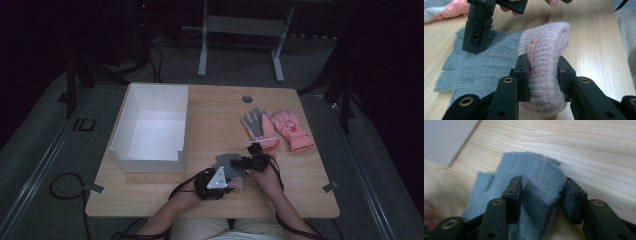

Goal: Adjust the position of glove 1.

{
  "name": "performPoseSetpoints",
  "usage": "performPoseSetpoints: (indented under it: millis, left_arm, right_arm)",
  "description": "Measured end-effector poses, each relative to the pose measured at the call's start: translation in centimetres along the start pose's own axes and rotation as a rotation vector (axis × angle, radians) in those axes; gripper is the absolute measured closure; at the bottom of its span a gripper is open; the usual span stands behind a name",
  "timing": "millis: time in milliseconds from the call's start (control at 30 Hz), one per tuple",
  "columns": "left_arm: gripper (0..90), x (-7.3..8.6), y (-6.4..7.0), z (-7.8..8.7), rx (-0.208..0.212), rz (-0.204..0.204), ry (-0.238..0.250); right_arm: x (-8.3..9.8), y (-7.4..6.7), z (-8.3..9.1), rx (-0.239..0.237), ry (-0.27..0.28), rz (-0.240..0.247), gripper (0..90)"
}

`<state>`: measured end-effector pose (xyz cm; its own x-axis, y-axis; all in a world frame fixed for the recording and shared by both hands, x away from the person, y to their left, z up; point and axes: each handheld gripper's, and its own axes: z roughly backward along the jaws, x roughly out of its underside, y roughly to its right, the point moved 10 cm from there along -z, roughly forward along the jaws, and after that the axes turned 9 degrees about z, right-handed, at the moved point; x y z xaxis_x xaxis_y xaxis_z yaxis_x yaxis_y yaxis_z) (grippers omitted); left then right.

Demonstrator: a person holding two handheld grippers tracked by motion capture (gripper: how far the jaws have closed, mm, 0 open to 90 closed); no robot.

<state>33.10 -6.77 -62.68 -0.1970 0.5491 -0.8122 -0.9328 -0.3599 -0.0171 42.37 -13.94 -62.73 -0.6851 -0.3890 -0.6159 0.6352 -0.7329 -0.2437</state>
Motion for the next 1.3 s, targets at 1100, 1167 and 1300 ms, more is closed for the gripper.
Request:
performPoseSetpoints:
  millis: [1100,1167,1300]
  left_arm:
    - [69.6,-6.4,-0.6,5.4,0.010,-0.069,-0.060]
    - [69.6,-7.1,-0.8,5.9,0.003,-0.072,-0.060]
    - [69.6,-8.1,-1.1,6.8,-0.012,-0.075,-0.052]
  right_arm:
    - [-5.4,-3.3,7.4,-0.077,0.160,0.065,71.2]
    - [-5.9,-3.4,7.8,-0.076,0.172,0.066,71.3]
    - [-7.1,-3.6,8.7,-0.080,0.196,0.074,71.3]
